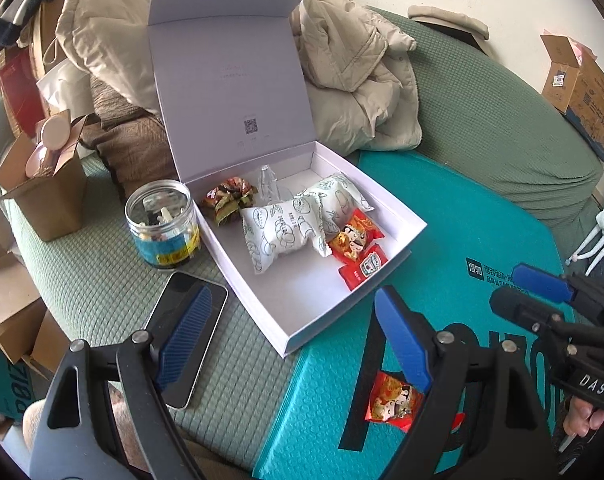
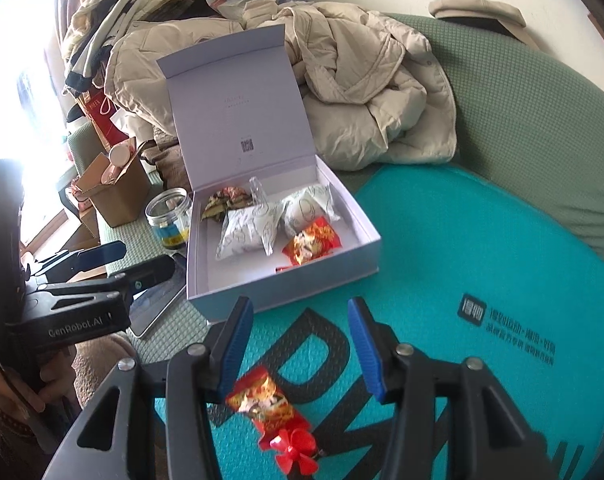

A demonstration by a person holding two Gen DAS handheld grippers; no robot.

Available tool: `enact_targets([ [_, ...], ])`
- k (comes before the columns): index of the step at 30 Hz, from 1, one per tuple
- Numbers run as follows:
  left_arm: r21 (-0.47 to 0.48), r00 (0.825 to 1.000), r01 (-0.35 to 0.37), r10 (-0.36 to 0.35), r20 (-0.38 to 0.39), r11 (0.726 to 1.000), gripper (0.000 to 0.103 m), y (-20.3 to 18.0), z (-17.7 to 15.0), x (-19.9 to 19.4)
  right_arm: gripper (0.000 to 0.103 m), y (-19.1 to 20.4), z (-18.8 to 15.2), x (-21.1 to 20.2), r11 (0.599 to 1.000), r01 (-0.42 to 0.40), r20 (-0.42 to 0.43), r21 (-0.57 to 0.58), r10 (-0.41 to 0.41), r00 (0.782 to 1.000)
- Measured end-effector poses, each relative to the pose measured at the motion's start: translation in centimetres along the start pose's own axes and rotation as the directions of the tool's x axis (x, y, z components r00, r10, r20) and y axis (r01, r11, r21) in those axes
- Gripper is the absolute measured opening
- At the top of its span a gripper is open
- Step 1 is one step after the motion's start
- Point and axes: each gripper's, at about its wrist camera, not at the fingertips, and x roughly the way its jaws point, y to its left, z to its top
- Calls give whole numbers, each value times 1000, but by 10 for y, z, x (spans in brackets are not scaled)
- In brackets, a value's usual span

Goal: Organize objects
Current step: 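Withdraw both tools from the box back toward the mat, then grasp the red cartoon candy packet with the left tool while the right tool grasps the red pinwheel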

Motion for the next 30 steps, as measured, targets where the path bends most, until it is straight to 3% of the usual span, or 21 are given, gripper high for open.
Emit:
enact_targets([
  [8, 32, 999, -17, 18, -33, 999, 84, -10, -21, -2, 51, -2, -29, 4, 999, -32, -57, 6, 32, 998],
  [18, 69, 997, 17, -12, -81, 997, 84, -18, -44, 3, 51, -2, -67, 14, 997, -74, -141, -15, 72, 987],
  [30, 120, 986, 41, -21, -168, 992, 84, -30, -68, 35, 51, -16, -102, 49, 994, -104, -254, 18, 105, 961],
])
